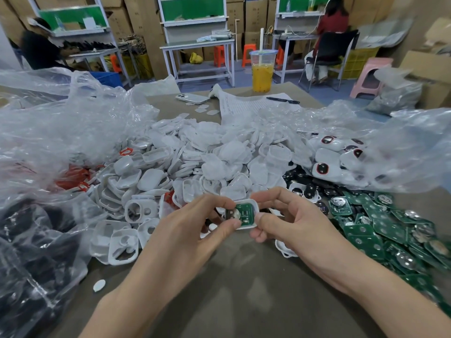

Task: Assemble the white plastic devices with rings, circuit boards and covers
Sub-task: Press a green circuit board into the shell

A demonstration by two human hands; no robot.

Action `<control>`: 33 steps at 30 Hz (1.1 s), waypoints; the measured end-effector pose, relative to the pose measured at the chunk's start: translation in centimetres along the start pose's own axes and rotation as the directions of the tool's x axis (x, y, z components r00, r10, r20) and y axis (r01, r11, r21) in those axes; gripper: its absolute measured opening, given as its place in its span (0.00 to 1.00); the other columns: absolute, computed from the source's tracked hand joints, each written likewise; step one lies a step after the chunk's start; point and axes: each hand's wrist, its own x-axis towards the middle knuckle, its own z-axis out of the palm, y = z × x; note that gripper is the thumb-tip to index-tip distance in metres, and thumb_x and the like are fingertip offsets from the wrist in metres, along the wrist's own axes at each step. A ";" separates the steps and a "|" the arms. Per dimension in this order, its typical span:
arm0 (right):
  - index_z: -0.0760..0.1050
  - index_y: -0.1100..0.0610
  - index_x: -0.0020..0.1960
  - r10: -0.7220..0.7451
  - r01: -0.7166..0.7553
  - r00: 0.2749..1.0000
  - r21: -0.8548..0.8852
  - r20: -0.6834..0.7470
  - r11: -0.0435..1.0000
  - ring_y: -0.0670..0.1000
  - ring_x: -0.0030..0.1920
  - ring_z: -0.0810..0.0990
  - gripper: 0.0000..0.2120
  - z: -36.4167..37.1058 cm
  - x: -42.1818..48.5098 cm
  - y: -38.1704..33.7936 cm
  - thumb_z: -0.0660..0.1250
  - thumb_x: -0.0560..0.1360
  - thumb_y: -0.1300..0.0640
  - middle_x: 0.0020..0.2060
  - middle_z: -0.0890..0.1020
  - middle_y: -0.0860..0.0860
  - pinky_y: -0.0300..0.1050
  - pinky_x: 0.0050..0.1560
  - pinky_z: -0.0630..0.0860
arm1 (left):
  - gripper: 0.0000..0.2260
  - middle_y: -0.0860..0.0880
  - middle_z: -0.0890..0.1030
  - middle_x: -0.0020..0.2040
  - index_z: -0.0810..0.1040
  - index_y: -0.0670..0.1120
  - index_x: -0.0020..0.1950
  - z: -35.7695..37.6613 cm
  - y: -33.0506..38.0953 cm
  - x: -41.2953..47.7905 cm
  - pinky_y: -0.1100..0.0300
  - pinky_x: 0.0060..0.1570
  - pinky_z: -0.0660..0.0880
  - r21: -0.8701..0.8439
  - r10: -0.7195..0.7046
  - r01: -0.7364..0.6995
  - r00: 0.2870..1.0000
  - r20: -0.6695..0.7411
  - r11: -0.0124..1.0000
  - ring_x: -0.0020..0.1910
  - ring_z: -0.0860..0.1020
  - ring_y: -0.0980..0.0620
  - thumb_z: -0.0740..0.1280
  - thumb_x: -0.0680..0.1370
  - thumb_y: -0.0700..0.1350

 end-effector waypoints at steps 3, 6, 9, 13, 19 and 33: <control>0.82 0.54 0.53 0.012 -0.012 1.000 0.011 -0.011 1.000 0.52 0.39 0.86 0.11 0.0 0.1 0.1 0.72 0.70 0.60 0.47 0.86 0.50 0.37 0.43 0.80 | 0.11 0.64 0.78 0.48 0.79 0.59 0.55 0.0 0.1 -0.1 0.72 0.39 0.69 0.038 0.019 -0.018 1.000 -0.018 0.999 0.40 0.77 0.63 0.66 0.76 0.61; 0.82 0.53 0.52 0.010 -0.010 1.000 0.039 -0.011 0.999 0.54 0.39 0.86 0.11 0.0 0.2 0.2 0.72 0.69 0.59 0.47 0.86 0.51 0.38 0.43 0.80 | 0.12 0.63 0.78 0.47 0.80 0.57 0.55 0.0 0.3 -0.1 0.71 0.38 0.70 0.003 0.025 -0.025 0.999 -0.046 1.000 0.40 0.78 0.61 0.67 0.75 0.60; 0.83 0.54 0.51 0.006 -0.006 1.000 0.052 -0.009 0.999 0.54 0.40 0.86 0.11 0.0 0.2 0.2 0.72 0.69 0.59 0.47 0.86 0.52 0.39 0.43 0.80 | 0.11 0.62 0.78 0.48 0.79 0.57 0.54 0.0 0.4 -0.1 0.70 0.37 0.72 0.008 0.050 -0.049 0.996 -0.075 0.999 0.41 0.78 0.61 0.67 0.76 0.60; 0.83 0.50 0.49 0.001 -0.001 1.000 0.046 0.009 0.999 0.54 0.40 0.86 0.09 0.0 0.2 0.1 0.72 0.69 0.59 0.47 0.86 0.51 0.39 0.44 0.80 | 0.11 0.60 0.80 0.49 0.78 0.58 0.55 0.1 0.3 -0.1 0.66 0.42 0.74 0.047 0.078 -0.075 0.995 -0.068 0.996 0.46 0.79 0.59 0.66 0.77 0.61; 0.83 0.49 0.49 -0.023 0.022 0.999 0.040 0.028 0.999 0.53 0.40 0.86 0.09 0.1 0.0 0.0 0.72 0.70 0.59 0.47 0.86 0.50 0.39 0.45 0.80 | 0.10 0.63 0.79 0.51 0.77 0.59 0.55 0.2 0.3 -0.2 0.73 0.40 0.69 0.043 0.072 -0.069 0.995 -0.073 0.997 0.45 0.78 0.62 0.65 0.77 0.61; 0.83 0.49 0.49 -0.032 0.029 0.998 0.060 0.045 0.998 0.53 0.40 0.86 0.09 0.2 0.0 0.0 0.72 0.70 0.59 0.46 0.86 0.49 0.40 0.46 0.80 | 0.06 0.63 0.78 0.53 0.75 0.60 0.53 0.9 0.8 -0.1 0.74 0.43 0.70 -0.059 0.061 -0.067 0.993 -0.102 0.996 0.46 0.78 0.59 0.68 0.77 0.56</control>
